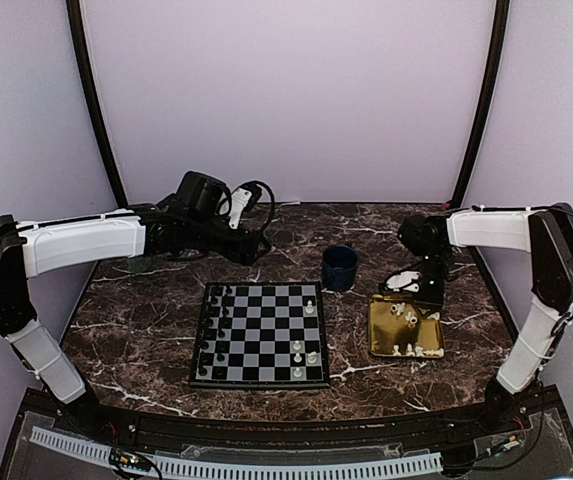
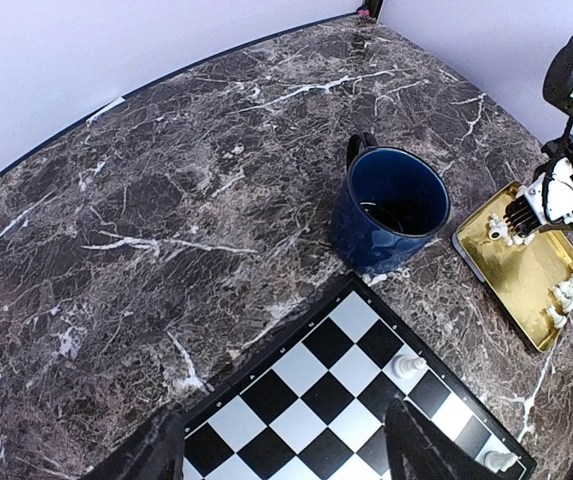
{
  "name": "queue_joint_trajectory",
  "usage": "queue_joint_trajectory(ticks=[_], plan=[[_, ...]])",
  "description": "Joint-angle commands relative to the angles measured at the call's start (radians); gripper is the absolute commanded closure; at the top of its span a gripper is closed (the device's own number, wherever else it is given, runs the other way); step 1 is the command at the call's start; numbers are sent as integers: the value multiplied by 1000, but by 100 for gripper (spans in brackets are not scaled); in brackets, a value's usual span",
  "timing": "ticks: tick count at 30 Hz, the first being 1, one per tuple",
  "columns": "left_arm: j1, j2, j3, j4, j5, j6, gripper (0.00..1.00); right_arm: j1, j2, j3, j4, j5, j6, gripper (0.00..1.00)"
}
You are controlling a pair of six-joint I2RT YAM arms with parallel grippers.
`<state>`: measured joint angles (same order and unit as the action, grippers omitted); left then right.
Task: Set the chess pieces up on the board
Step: Pick up the queen from the storage box.
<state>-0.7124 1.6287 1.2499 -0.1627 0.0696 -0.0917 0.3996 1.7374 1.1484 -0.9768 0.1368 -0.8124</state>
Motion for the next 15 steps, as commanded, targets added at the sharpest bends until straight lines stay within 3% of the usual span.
queue_joint_trajectory(ticks=[1, 15], plan=[[-1, -17, 37, -17, 13, -7, 29, 8, 25, 20, -14, 43, -2, 66], [-1, -7, 42, -25, 7, -4, 29, 12, 73, 10, 21, 62, 12, 72]])
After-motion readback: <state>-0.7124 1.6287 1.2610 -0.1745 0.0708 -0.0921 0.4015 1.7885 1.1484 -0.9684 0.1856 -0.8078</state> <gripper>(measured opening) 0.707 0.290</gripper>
